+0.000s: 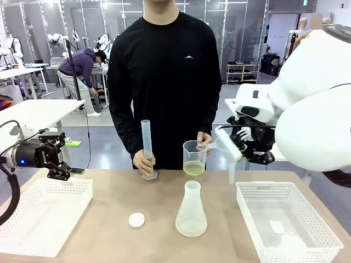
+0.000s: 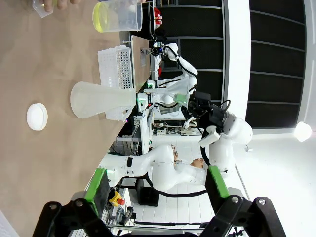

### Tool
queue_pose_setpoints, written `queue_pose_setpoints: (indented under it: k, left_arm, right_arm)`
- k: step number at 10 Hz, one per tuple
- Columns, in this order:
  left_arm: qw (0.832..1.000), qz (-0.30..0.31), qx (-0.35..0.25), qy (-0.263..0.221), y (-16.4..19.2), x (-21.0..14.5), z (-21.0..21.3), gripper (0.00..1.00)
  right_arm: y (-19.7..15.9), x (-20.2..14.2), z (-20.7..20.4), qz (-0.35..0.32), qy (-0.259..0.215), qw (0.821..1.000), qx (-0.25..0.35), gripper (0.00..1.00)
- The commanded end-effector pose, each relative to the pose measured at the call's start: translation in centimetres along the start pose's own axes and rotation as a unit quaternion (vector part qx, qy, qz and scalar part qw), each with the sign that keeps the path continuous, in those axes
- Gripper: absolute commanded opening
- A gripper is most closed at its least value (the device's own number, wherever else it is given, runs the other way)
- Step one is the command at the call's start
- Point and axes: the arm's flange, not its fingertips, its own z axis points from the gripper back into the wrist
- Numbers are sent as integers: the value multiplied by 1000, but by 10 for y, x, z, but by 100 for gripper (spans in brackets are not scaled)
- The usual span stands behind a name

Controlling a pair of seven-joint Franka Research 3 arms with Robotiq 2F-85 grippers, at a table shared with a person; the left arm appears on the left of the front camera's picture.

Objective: Prepare the solutions needed for the experiment.
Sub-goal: Pick up the Plastic Funnel and insert it into the Big flask.

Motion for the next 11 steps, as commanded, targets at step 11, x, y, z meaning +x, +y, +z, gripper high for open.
queue_pose_setpoints:
  k: [11]
  left_arm:
    - [1000,-4,7,-5,-1,1,-2,100]
  right_arm:
    - [-31,51,-8,76,-65,993,-54,6]
